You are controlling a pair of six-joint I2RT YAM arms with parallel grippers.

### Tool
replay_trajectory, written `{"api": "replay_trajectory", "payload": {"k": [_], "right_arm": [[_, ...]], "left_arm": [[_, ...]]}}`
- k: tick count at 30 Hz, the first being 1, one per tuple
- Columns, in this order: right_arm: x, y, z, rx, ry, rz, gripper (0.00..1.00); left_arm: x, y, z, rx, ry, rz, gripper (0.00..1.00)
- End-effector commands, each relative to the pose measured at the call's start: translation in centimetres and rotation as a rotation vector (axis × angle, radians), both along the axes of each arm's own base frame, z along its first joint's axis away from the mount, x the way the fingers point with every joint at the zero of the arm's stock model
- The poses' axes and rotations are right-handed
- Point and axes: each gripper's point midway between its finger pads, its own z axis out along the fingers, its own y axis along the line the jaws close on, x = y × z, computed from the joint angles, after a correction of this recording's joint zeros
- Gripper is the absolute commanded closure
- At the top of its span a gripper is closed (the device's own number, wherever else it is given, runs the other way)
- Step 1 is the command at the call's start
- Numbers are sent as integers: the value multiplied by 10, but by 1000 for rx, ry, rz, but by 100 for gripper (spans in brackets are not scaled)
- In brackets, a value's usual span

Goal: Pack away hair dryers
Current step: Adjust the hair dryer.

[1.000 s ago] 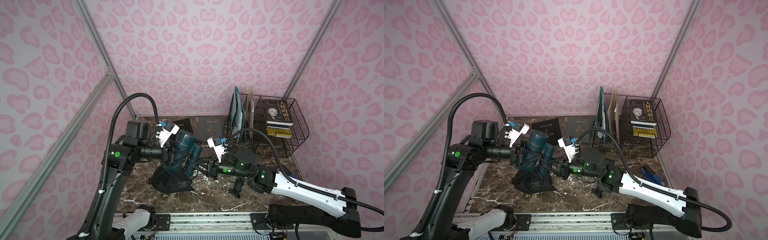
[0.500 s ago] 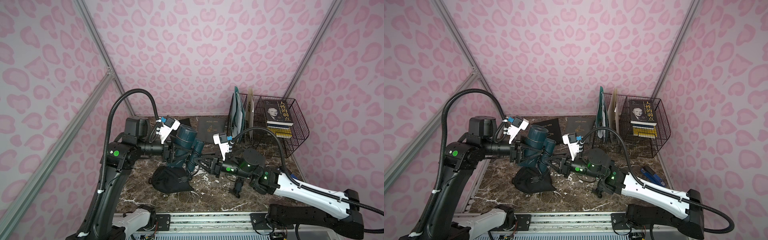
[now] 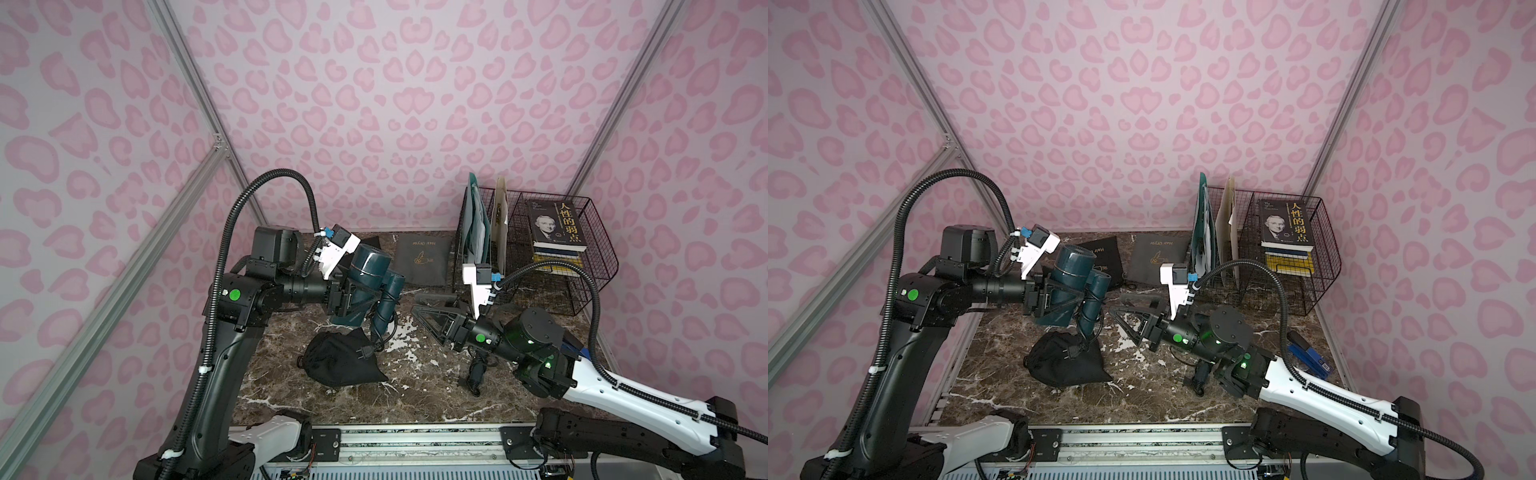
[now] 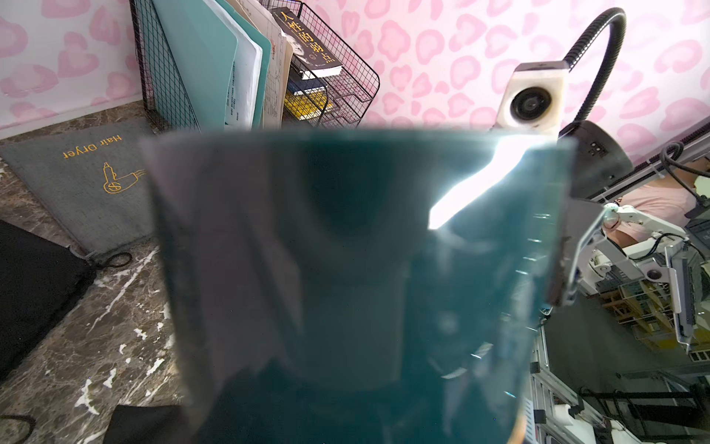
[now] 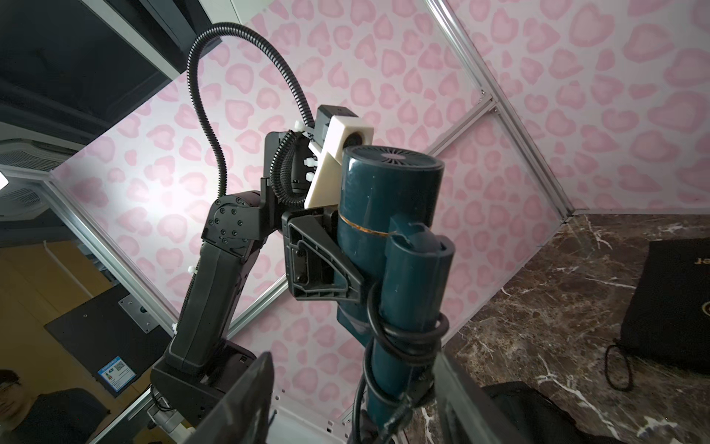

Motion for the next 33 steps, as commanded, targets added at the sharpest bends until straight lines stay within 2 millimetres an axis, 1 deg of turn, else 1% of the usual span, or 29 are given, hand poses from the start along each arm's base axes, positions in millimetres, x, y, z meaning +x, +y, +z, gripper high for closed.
{"api": "replay_trajectory", "payload": {"k": [1, 4, 11, 16, 21, 24, 28, 33], "right_arm": [[2, 8, 2, -12, -1, 0, 34], [6, 19, -4, -39, -1, 8, 35], [13, 34, -10, -61, 11, 18, 36], [11, 36, -14, -59, 19, 35, 37], [7, 42, -19, -65, 25, 74, 38], [5, 43, -18, -60, 22, 87, 39], [4, 45, -13, -26, 13, 112, 42], [3, 53, -8, -3, 5, 143, 44]], "left_arm": [[-4, -5, 10, -52, -8, -41, 98], [-5, -7, 11, -74, 14, -50, 98], [-7, -9, 12, -95, 24, -65, 98], [-9, -11, 18, -116, 27, -85, 98], [-7, -12, 17, -115, 25, -93, 98], [-8, -12, 16, -119, 34, -98, 98], [-9, -13, 14, -120, 39, -103, 98], [-9, -13, 13, -121, 44, -103, 98]]}}
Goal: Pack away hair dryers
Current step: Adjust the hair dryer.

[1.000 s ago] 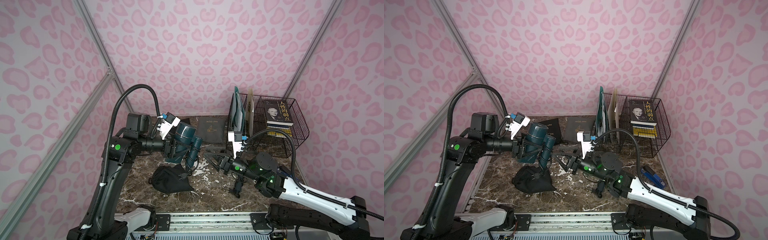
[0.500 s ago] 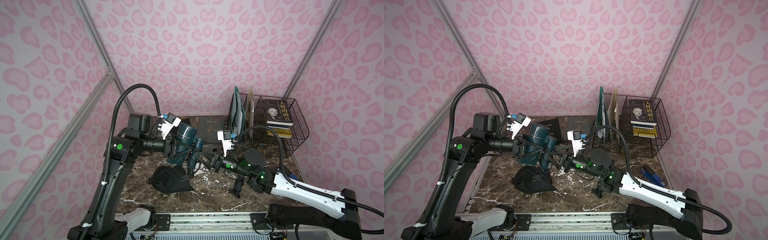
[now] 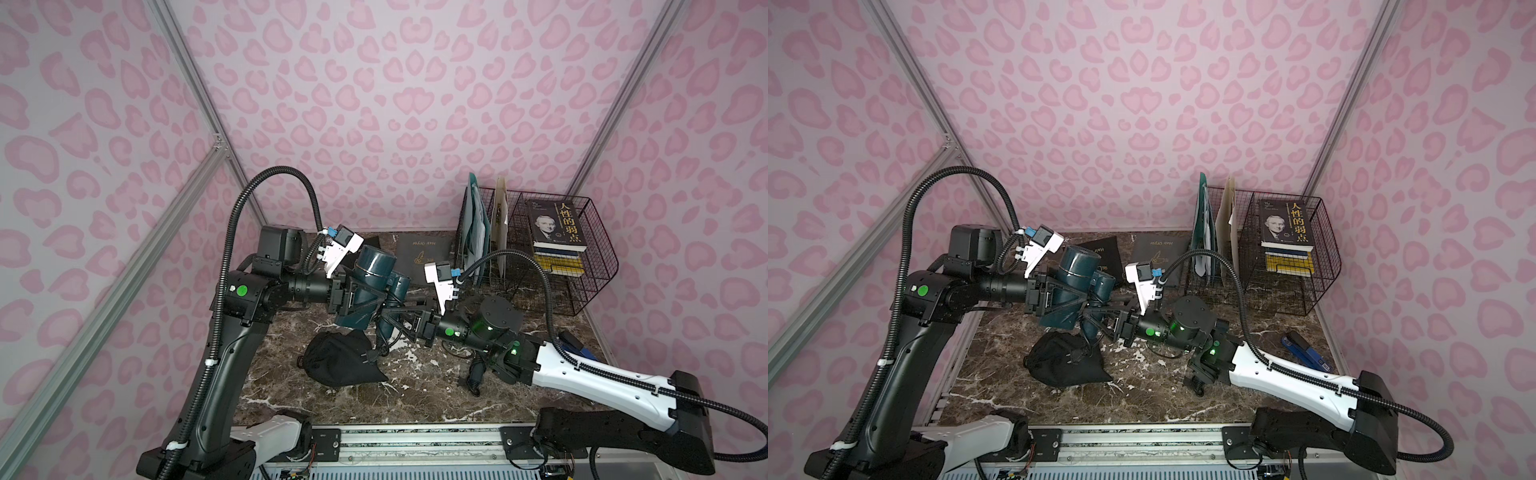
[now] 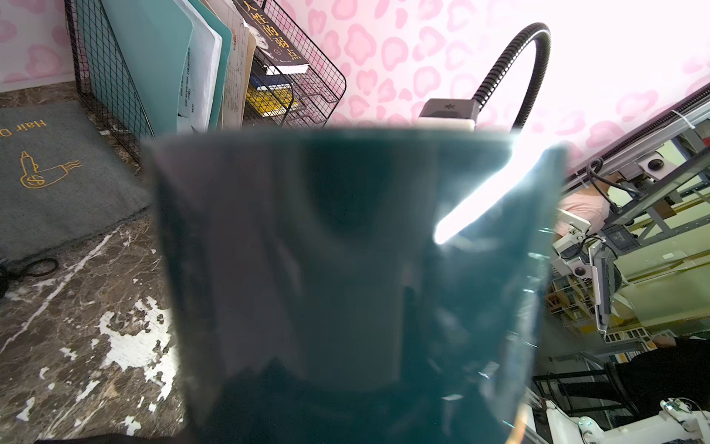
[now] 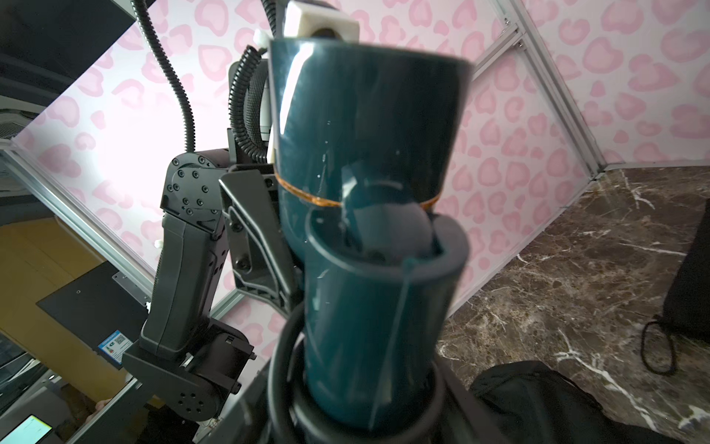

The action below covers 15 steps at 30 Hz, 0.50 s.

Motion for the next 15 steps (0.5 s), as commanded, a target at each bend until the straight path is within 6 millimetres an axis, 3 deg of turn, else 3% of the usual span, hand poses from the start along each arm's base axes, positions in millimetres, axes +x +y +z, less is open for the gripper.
{"api": "replay_trajectory", "payload": {"k": [1, 5, 12, 13, 15], "right_arm": [[-4, 3, 16, 59, -26, 37, 45], [-3, 1, 17, 69, -23, 31, 52], [1, -7, 15, 98, -3, 17, 77], [2, -8, 16, 105, -4, 16, 81], [2, -10, 18, 119, -5, 10, 88]], "left_arm": [[-2, -3, 10, -39, -43, -33, 98], [-4, -2, 11, -33, -58, -33, 98], [-5, -2, 12, -42, -55, -41, 97], [-5, -3, 12, -41, -57, -42, 94], [-3, -2, 12, -34, -68, -34, 70]]}}
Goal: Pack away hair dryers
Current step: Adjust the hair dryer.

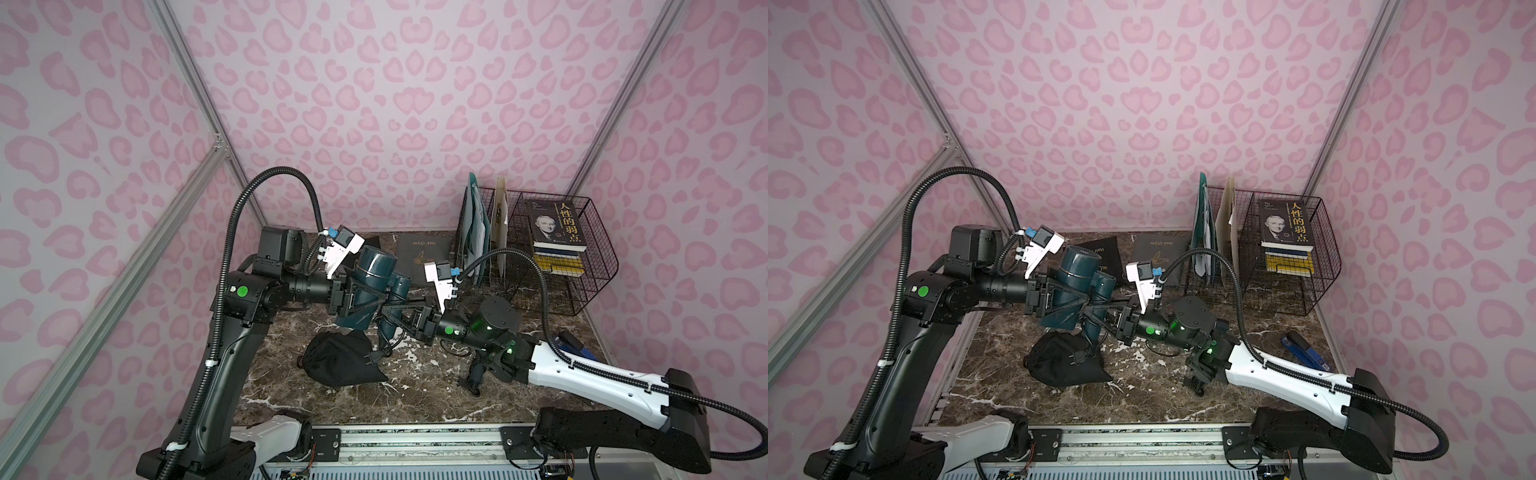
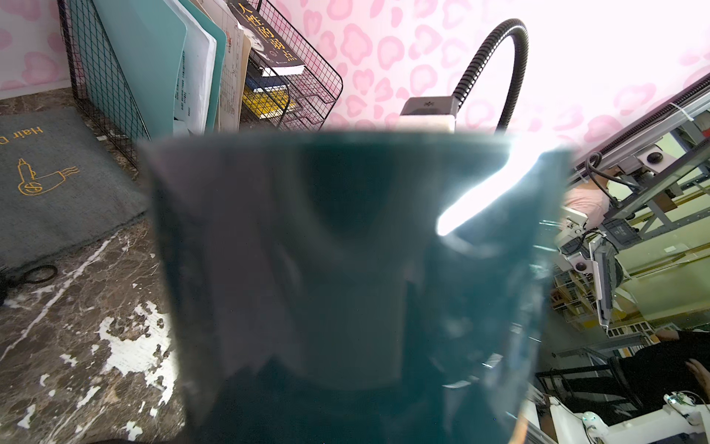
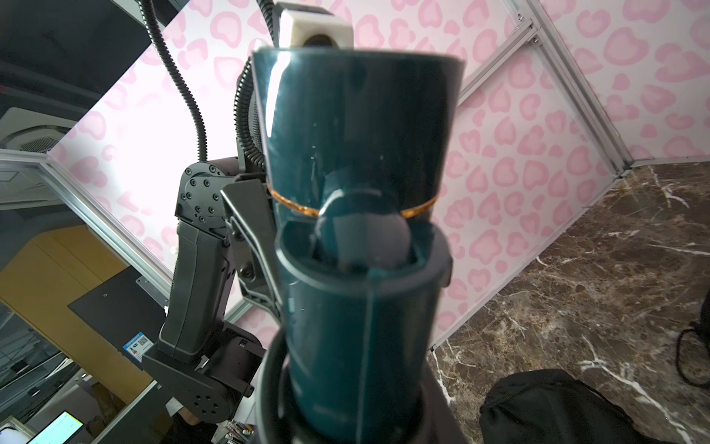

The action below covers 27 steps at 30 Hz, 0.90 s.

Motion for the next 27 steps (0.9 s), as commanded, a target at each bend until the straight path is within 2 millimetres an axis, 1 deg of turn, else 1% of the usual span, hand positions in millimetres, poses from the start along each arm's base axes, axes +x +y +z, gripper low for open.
{"api": "replay_trajectory", "payload": {"k": [1, 2, 3, 4, 5, 7, 10, 13, 16, 19, 21, 23, 25, 27], "right_arm": [[2, -9, 17, 75, -29, -20, 92], [2, -10, 19, 80, -29, -28, 95], [3, -12, 20, 84, -30, -36, 98], [4, -13, 21, 89, -30, -44, 100], [5, -15, 24, 97, -30, -56, 100], [7, -19, 27, 104, -32, -77, 100], [8, -22, 32, 117, -39, -90, 100], [18, -26, 27, 93, -16, -140, 100], [41, -41, 7, 10, 42, -253, 100], [62, -64, -19, -85, 101, -347, 100], [75, -84, -35, -147, 131, -421, 100], [80, -102, -48, -206, 149, -479, 100], [82, -117, -54, -254, 154, -518, 100], [84, -127, -60, -305, 165, -538, 100]], "left_arm": [[-2, -1, 12, -29, -57, -24, 52], [-1, -1, 12, -23, -61, -21, 33], [0, 0, 12, -17, -66, -13, 20], [1, 1, 11, -8, -68, -2, 14], [3, 2, 10, 4, -74, 12, 9], [8, 4, 8, 26, -82, 37, 5], [11, 6, 8, 45, -96, 56, 1], [19, 11, 6, 98, -136, 99, 1], [24, 20, 13, 158, -218, 147, 1], [38, 32, 18, 230, -291, 231, 1], [64, 51, 6, 348, -305, 360, 0], [85, 69, -15, 486, -321, 432, 4], [103, 82, -39, 604, -353, 459, 7], [120, 88, -66, 707, -374, 432, 12]]}}
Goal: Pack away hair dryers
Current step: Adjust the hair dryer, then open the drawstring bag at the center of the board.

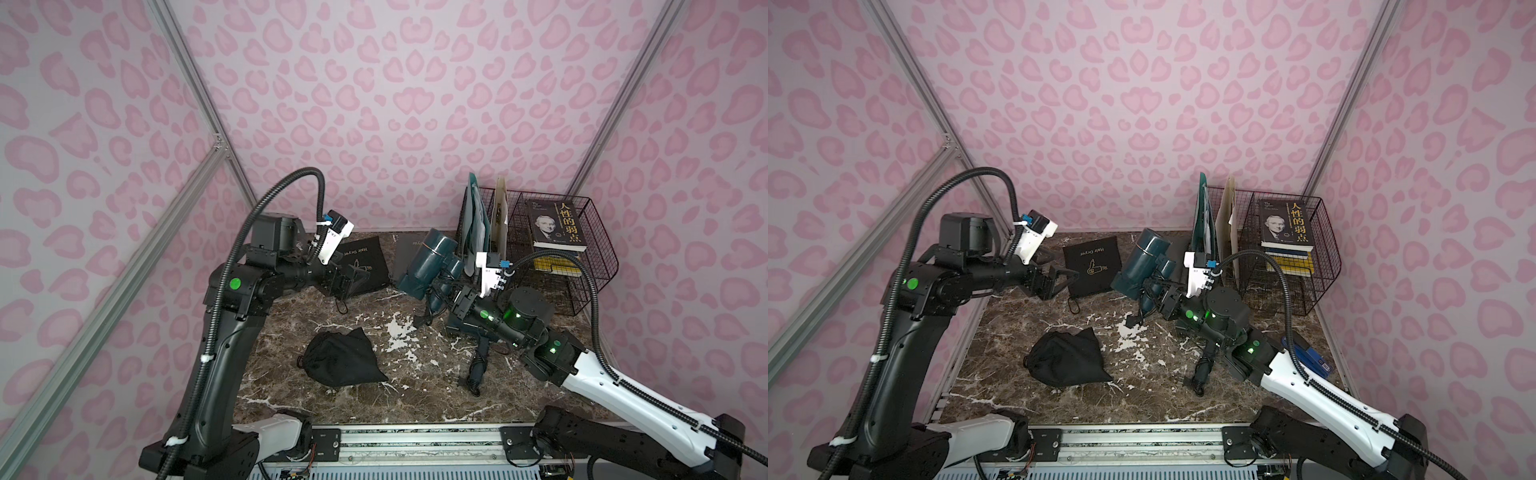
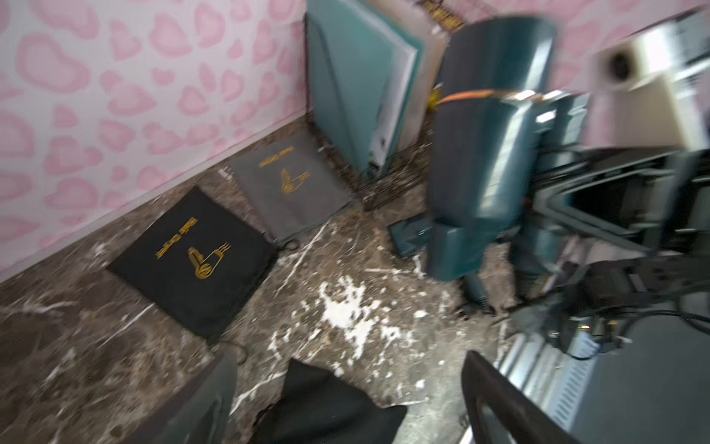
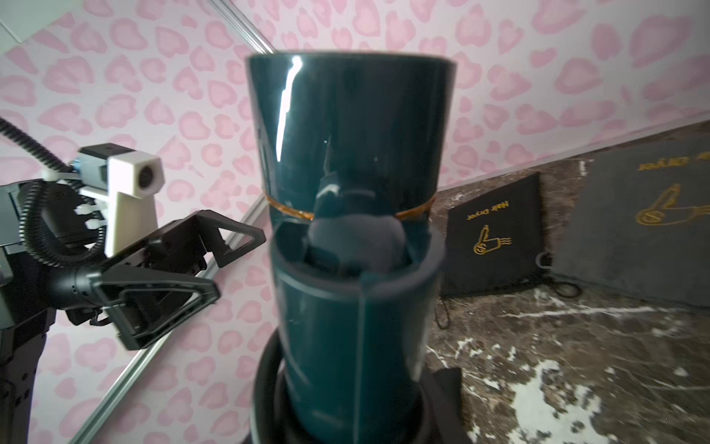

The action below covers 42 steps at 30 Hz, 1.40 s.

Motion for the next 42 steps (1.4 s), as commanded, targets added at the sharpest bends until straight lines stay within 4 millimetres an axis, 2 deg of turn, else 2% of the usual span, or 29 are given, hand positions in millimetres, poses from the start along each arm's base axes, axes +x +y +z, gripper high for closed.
{"api": "replay_trajectory", "payload": {"k": [1, 3, 4, 9, 12, 15, 21, 24, 29, 34, 42], "right_arm": [[4, -17, -17, -110, 28, -48, 100], [5, -23, -22, -138, 44, -70, 100], [5, -25, -24, -144, 47, -76, 100], [3, -30, -31, -139, 60, -89, 100], [3, -31, -34, -139, 63, -91, 100], [2, -32, -36, -140, 70, -94, 100], [3, -37, -40, -130, 72, -122, 100], [5, -37, -41, -137, 69, -125, 100], [12, -31, -47, -164, 77, -123, 100], [18, -25, -48, -159, 71, -107, 100], [24, -23, -51, -157, 78, -97, 100]], "left_arm": [[37, 27, -38, 252, -52, 52, 19], [53, 23, -67, 315, 11, 2, 36], [61, 21, -77, 328, 35, -6, 38], [111, 7, -134, 401, 93, -96, 33], [133, 1, -172, 444, 148, -161, 31], [148, 0, -208, 452, 224, -211, 24], [177, 9, -263, 441, 363, -227, 27], [182, 12, -281, 448, 397, -252, 31], [175, 16, -309, 486, 449, -314, 36], [166, 18, -320, 496, 476, -354, 36], [169, 26, -338, 553, 479, -364, 39]]}}
